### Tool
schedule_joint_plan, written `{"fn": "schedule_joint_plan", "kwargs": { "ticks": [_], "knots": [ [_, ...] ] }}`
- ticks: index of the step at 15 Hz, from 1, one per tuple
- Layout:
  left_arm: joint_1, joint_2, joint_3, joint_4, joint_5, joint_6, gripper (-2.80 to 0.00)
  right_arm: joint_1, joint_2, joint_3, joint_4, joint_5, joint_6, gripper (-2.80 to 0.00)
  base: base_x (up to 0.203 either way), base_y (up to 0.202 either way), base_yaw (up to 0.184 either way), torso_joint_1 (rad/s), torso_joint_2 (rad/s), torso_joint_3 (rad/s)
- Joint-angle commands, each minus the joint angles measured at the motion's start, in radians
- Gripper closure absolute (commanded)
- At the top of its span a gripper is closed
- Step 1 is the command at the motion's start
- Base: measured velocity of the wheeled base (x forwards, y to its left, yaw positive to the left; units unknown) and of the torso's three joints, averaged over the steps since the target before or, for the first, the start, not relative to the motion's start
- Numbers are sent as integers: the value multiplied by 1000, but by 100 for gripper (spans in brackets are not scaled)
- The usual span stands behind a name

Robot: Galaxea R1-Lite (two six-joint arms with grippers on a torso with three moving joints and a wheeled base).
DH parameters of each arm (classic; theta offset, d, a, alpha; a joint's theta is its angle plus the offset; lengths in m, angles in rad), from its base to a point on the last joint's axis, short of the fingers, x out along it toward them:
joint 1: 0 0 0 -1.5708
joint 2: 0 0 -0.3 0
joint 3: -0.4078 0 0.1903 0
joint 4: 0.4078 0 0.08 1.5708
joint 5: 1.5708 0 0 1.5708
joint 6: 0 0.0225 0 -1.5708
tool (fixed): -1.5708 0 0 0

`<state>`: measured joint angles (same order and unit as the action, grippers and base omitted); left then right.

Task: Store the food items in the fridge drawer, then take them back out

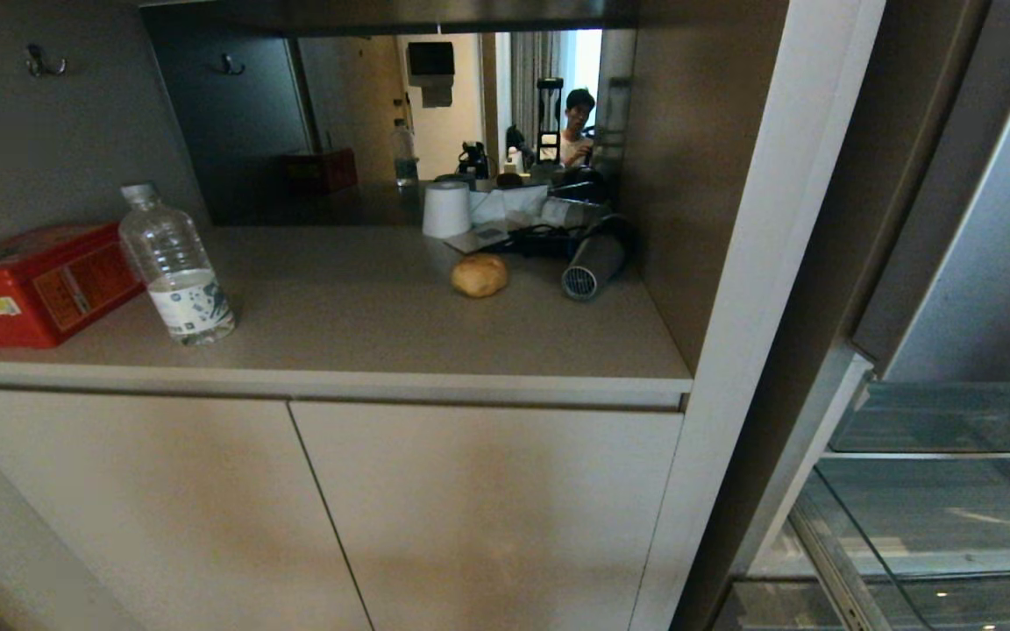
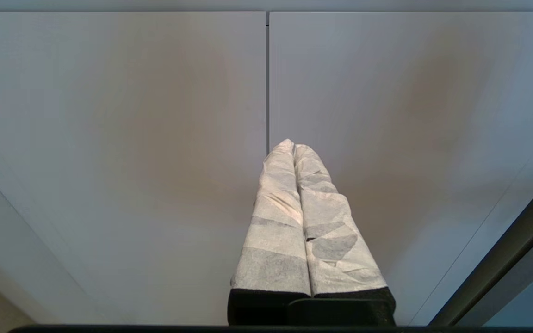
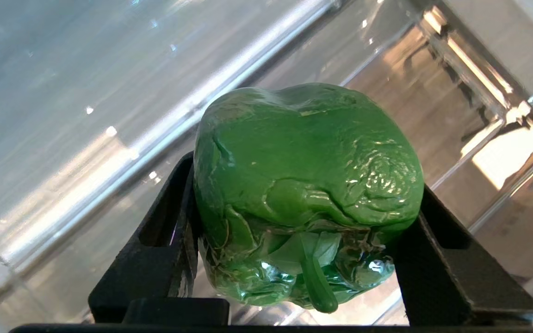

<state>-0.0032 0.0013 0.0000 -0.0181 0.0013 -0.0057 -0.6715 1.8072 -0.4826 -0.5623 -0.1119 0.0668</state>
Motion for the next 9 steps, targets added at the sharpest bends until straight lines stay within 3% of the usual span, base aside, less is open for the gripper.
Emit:
{"fn": "schedule_joint_plan", "kwargs": {
  "ticks": [1,2,3,4,9],
  "knots": [
    [0,0,6,0,0,0,0,-3,26,-1,-4,0,0,0,0,0,0,0,0,0],
    [0,0,6,0,0,0,0,-3,26,4,-4,0,-1,0,0,0,0,0,0,0],
    [0,0,6,0,0,0,0,-2,26,5,-4,0,1,-207,0,0,0,0,0,0],
    [0,0,6,0,0,0,0,-3,24,4,-4,0,1,-280,0,0,0,0,0,0],
    [0,0,6,0,0,0,0,-4,20,-4,-4,0,1,-280,0,0,0,0,0,0]
  ]
}}
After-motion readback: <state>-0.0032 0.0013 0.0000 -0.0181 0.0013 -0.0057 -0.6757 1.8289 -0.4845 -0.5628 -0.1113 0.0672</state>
